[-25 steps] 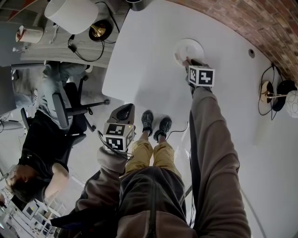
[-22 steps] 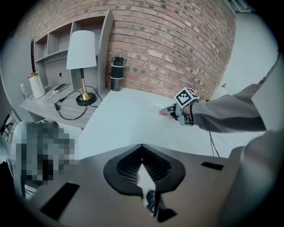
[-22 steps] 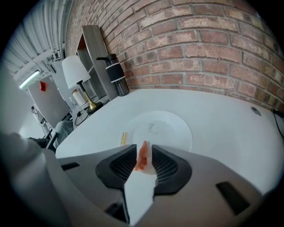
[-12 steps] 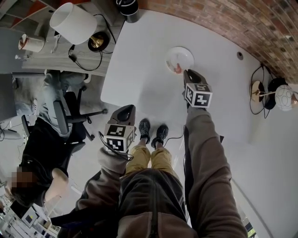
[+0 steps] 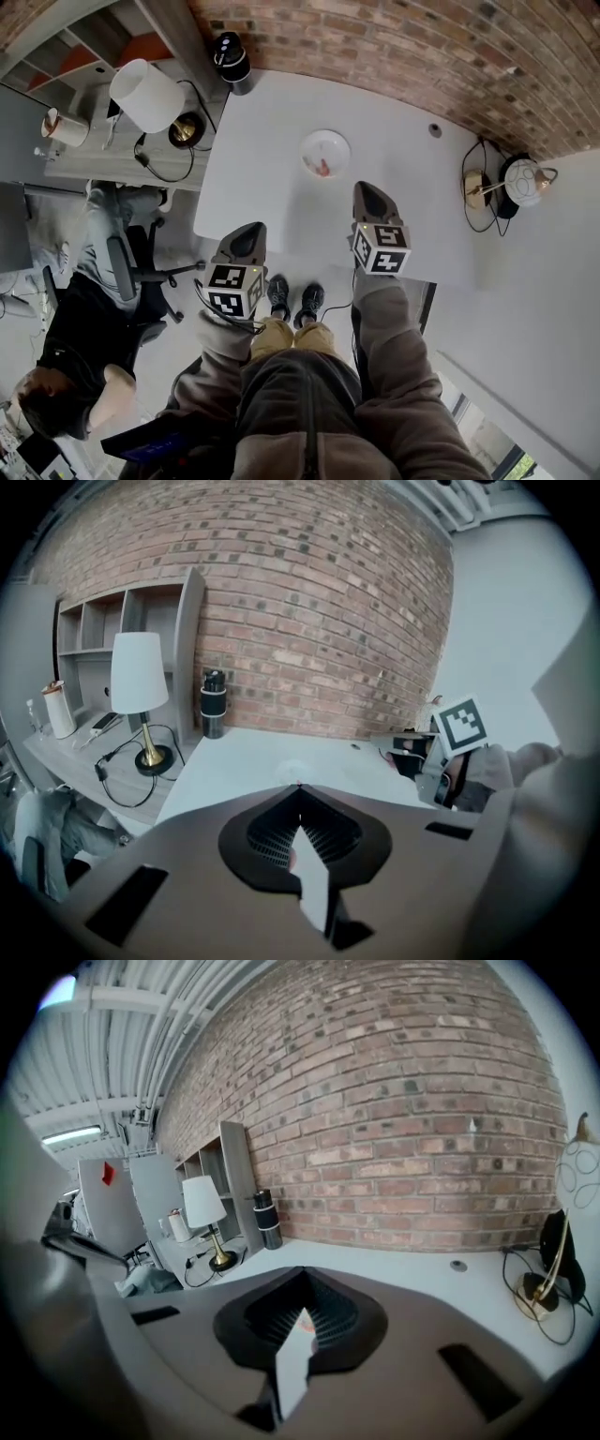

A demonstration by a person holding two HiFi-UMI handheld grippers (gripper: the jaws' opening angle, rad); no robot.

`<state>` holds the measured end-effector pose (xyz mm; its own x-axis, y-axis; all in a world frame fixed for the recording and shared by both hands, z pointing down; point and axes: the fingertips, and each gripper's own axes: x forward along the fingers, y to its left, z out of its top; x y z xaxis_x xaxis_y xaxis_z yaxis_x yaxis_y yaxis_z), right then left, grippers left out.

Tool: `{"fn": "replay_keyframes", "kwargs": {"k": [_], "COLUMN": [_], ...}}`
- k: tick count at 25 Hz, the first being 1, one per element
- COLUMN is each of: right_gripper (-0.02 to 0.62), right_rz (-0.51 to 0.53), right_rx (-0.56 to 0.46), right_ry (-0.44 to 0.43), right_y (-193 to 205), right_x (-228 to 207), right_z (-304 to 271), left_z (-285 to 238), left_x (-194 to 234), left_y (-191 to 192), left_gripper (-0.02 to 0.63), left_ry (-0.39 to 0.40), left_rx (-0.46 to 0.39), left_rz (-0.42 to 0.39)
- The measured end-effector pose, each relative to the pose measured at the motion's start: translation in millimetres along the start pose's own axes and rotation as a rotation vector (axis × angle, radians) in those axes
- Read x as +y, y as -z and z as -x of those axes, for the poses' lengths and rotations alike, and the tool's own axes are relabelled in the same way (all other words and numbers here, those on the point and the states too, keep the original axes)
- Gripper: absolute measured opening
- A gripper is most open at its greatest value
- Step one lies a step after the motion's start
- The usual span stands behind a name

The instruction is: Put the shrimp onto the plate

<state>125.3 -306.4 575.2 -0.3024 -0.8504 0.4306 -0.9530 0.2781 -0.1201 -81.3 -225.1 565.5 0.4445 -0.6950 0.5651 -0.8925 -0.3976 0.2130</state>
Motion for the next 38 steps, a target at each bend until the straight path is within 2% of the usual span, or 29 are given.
{"fn": "replay_keyframes", "kwargs": {"k": [6,11,14,17,26,38], "right_gripper": [0.002,0.002,0.002,0.002,0.002,0.002], "right_rz": [-0.03,0.07,0.087,0.099,0.12,0.164], "right_rx": [-0.094,-0.202,-0.278,-0.336,-0.418,-0.532], "right_ry": [-0.012,-0.002,0.004,0.032,0.093,0.123], "right_y": [-39,-99,-135,-159,-193,-232], "right_x": [32,39,43,45,44,54], "right_z": [93,142,169,193,233,280], "left_z": [34,55,69,88,128,166], "left_x": [-44,-81,-95,-107,-119,-145], "left_y": [-65,-125,-149,-171,-214,-252], "left_gripper": [0.005,0.005,0.005,0.005,0.005,0.005], "left_ry": [0.064,0.121,0.151,0.163,0.163,0.192], "left_rx": [-0.139,-0.279,-0.357,-0.399,-0.503,-0.621], "left_rz": [-0.058,-0.142,-0.162,-0.176,-0.218,-0.289]}}
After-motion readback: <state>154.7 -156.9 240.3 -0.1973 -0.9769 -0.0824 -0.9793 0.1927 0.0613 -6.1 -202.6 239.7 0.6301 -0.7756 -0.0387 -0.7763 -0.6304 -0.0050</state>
